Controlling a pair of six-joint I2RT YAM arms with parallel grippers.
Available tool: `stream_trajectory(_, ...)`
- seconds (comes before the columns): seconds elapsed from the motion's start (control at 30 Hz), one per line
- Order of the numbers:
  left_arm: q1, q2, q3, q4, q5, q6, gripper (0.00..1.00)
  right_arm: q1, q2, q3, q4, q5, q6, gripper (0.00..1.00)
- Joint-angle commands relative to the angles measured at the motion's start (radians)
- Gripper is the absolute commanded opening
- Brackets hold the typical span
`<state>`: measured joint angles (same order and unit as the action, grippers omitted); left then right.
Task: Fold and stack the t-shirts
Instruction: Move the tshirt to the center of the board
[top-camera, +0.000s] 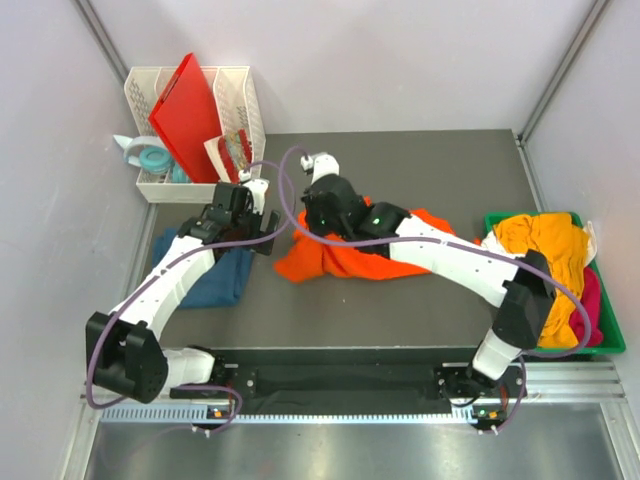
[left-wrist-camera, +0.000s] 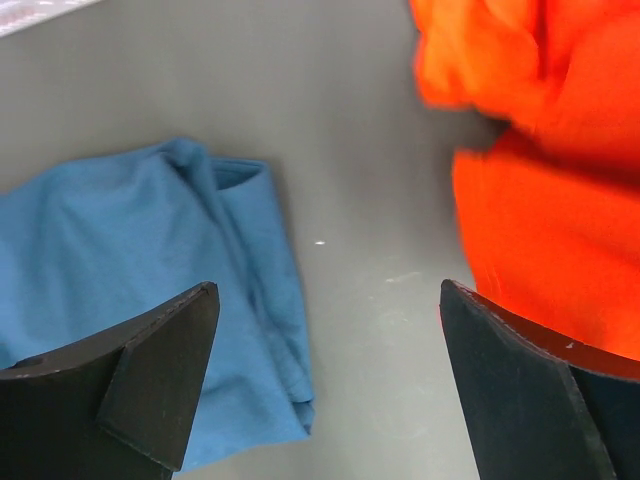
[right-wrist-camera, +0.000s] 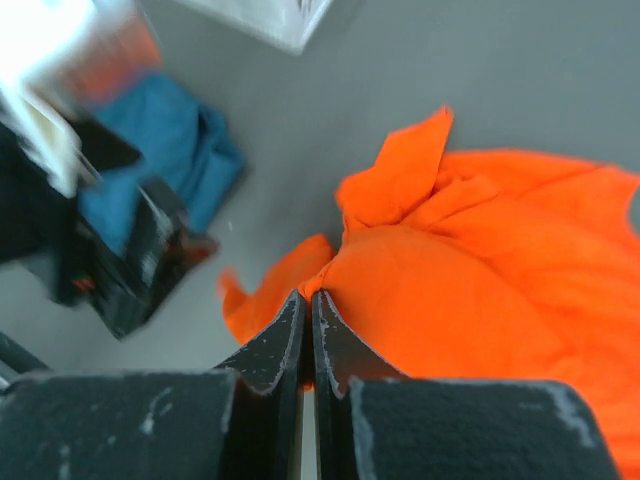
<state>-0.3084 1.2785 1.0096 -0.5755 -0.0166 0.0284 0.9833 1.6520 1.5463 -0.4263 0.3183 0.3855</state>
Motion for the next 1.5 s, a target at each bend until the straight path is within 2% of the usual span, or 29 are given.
stream_trajectory(0.0,0.002,-0.034,-0.002,0.052,-0.106,-0.024,0.96,0.020,0.022,-0.020,0.109,-0.047,0.052,0.00)
stream_trajectory(0.17,0.003,-0.041,0.004,0.085,-0.140,-0.025,0.97,0.020,0.054,0.020,0.081,-0.021,0.055,0.02)
stream_trajectory(0.2,0.005,-0.030,0.015,0.086,-0.140,-0.027,0.97,0.018,0.071,0.065,0.025,-0.021,0.053,0.40)
stream_trajectory(0.27,0.003,-0.016,0.033,0.079,-0.135,-0.027,0.97,0.025,0.097,0.104,-0.052,-0.012,0.055,0.76)
stream_trajectory(0.3,0.003,-0.001,0.038,0.078,-0.134,-0.027,0.97,0.031,0.091,0.107,-0.058,0.039,0.061,0.98)
stream_trajectory(0.47,0.003,0.021,0.061,0.095,-0.079,-0.024,0.98,-0.004,-0.049,0.060,-0.074,0.243,0.064,1.00)
stream_trajectory(0.5,0.003,0.030,0.067,0.101,-0.060,-0.024,0.98,-0.041,-0.067,0.045,-0.086,0.307,0.067,1.00)
stream_trajectory(0.63,-0.015,0.079,0.096,0.103,0.010,-0.019,0.98,-0.156,-0.153,-0.023,-0.172,0.384,0.150,1.00)
stream_trajectory(0.8,-0.099,0.177,0.130,0.109,0.010,-0.018,0.97,-0.198,-0.265,-0.181,-0.164,0.381,0.179,1.00)
stream_trajectory(0.97,-0.101,0.265,0.214,0.158,0.010,-0.027,0.98,-0.193,-0.302,-0.268,-0.178,0.358,0.231,1.00)
stream_trajectory(1.17,-0.103,0.381,0.377,0.172,0.010,-0.077,0.98,-0.175,-0.333,-0.334,-0.189,0.357,0.266,1.00)
stream_trajectory(1.33,-0.101,0.383,0.443,0.224,0.001,-0.113,0.98,-0.169,-0.356,-0.357,-0.212,0.364,0.273,1.00)
stream_trajectory(1.47,-0.101,0.456,0.472,0.177,0.052,-0.116,0.98,-0.172,-0.366,-0.373,-0.215,0.377,0.270,1.00)
